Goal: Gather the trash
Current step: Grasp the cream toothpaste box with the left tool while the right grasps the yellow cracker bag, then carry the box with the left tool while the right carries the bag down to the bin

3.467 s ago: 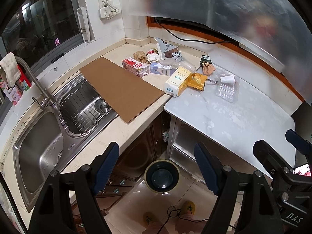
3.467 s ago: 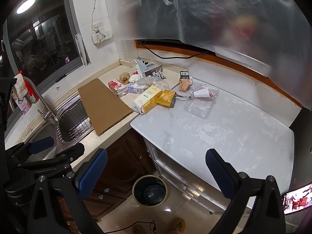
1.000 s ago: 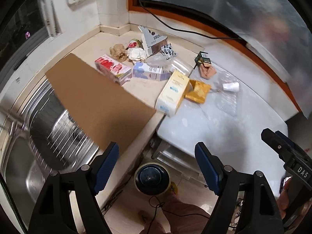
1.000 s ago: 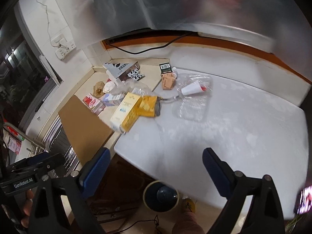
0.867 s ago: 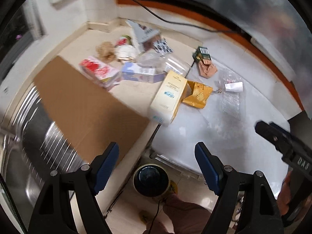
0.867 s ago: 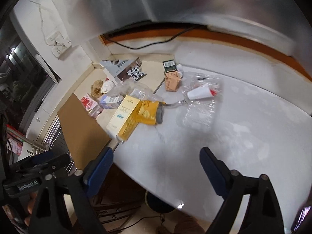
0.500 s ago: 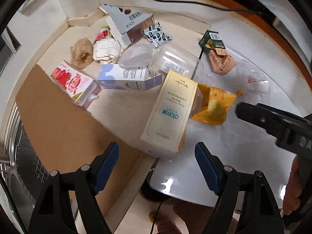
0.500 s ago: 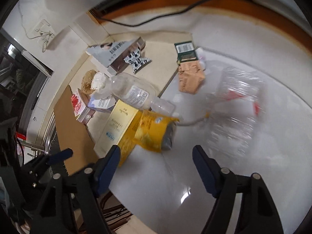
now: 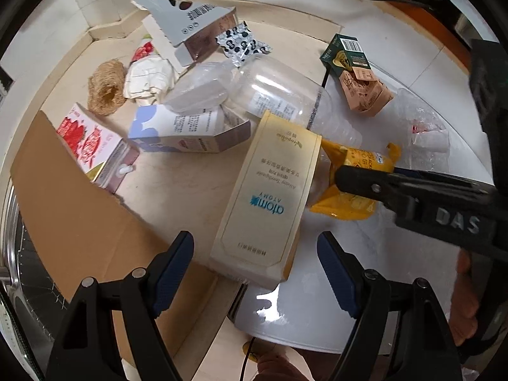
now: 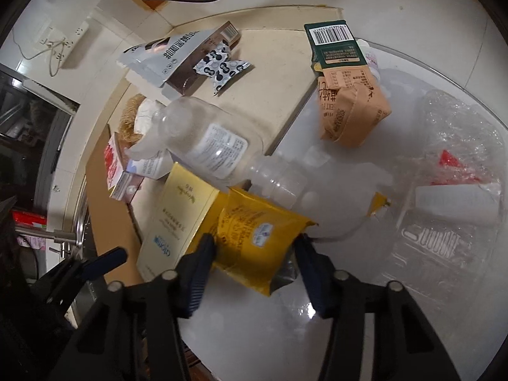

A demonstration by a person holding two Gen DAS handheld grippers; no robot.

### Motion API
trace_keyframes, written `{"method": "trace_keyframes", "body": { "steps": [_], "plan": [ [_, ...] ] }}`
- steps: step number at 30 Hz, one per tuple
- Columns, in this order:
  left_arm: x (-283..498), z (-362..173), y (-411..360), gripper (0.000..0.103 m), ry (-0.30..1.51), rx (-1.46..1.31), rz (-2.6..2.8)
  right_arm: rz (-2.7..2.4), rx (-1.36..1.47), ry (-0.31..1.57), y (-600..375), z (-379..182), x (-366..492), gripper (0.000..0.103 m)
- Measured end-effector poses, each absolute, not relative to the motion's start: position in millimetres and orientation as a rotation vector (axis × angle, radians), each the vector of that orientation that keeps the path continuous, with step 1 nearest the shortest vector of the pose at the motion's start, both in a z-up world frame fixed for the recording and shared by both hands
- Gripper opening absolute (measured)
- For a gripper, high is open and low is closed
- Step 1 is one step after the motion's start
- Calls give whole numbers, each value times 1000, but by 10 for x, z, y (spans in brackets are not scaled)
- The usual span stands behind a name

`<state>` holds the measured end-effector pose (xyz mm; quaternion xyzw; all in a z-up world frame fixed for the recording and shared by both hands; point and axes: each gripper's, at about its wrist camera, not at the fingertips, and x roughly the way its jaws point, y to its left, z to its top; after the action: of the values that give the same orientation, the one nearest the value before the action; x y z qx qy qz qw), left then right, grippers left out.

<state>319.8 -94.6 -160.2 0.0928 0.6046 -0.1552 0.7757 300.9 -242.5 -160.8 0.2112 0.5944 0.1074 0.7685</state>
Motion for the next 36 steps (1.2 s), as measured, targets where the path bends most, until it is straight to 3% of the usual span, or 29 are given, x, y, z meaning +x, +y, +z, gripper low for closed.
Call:
{"method": "trace_keyframes", "body": {
  "steps": [2,3,9,11,13,24,36],
  "plan": [
    [3258,-1637,-995,78,1317,198,-341,240,460,1291,-2439,-1566,2982,34],
    [3291,-1657,-1014,78,1320,200,-342,235,453,1285,-2457,-1542,2965,19],
    [3424,-1783,-1118,78,1346,203,-350,252,494,1295,-2571,-1523,2860,7],
    [3442,-1821,-1147,77,1358,191,-361,269,500,1293,-2597,-1504,2820,6],
    [3452,-1865,-1173,57,1371,185,-365,276,505,1283,-2607,-1470,2767,6],
    [3281,-1809,-1137,54,1343,166,-388,259,471,1210,-2558,-1271,2414,3],
    [2600,-1161,-786,54,1248,142,-474,197,508,1097,-2510,-920,1765,2]
  ]
}}
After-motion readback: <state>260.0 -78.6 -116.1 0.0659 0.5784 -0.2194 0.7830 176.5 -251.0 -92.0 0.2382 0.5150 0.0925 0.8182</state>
